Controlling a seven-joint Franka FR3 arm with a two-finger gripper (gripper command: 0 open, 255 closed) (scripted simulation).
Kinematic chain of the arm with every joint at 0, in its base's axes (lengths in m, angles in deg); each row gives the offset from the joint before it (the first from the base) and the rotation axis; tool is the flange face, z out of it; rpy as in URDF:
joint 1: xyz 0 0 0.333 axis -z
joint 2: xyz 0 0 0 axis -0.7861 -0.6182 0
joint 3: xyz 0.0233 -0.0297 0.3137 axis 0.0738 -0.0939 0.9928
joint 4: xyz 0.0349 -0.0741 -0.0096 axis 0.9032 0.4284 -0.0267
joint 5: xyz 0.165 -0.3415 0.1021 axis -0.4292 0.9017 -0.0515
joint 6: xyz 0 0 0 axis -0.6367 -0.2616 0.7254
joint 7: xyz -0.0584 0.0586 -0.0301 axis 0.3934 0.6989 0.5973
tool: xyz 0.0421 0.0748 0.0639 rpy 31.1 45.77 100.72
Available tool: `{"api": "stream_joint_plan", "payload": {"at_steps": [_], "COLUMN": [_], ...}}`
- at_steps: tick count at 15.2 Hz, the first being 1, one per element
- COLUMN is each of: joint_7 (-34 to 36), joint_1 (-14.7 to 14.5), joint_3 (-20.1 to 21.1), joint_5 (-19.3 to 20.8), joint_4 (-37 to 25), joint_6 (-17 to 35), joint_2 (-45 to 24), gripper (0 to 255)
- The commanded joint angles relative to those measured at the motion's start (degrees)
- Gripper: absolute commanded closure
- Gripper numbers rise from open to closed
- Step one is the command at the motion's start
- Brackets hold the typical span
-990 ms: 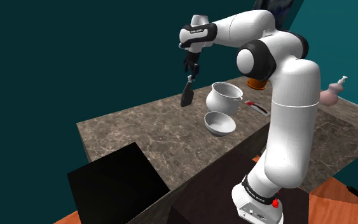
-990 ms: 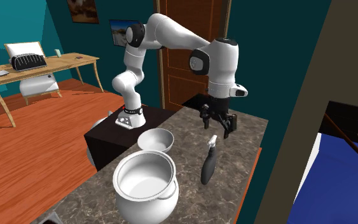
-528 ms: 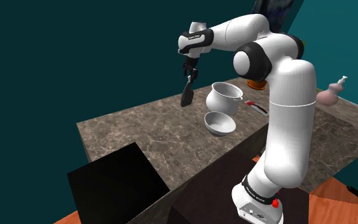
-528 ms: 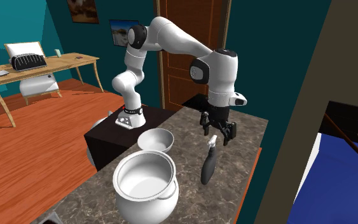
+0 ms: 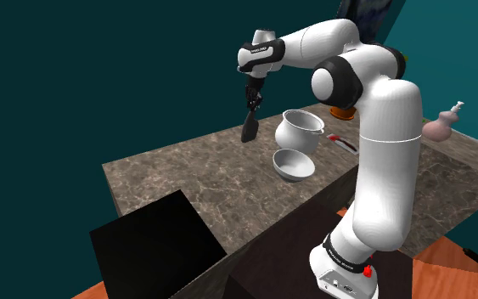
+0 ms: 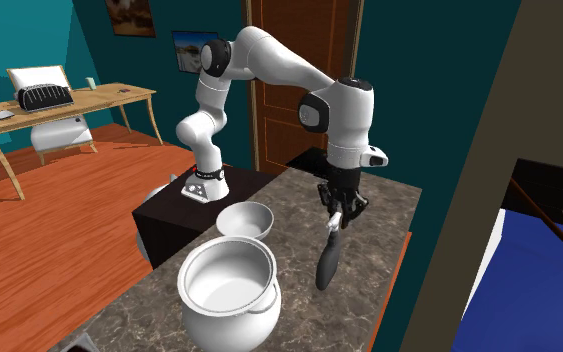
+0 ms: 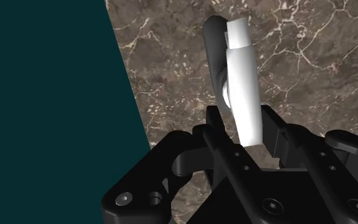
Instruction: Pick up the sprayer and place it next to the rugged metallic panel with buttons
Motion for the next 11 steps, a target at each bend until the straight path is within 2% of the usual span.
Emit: {"api": "stream_joint_plan", "payload": {"at_steps": [1, 8, 11], "joint_7": [0.0, 0.0, 0.2], "joint_1": [0.0, 0.0, 0.0], "joint_3": [0.0, 0.0, -0.2], "joint_5": [0.0, 0.0, 0.4], "joint_4": [0.0, 0.0, -1.5], "joint_6": [0.0, 0.0, -2.0], "joint_2": [0.0, 0.0, 0.6], "gripper": [255, 255, 255]}}
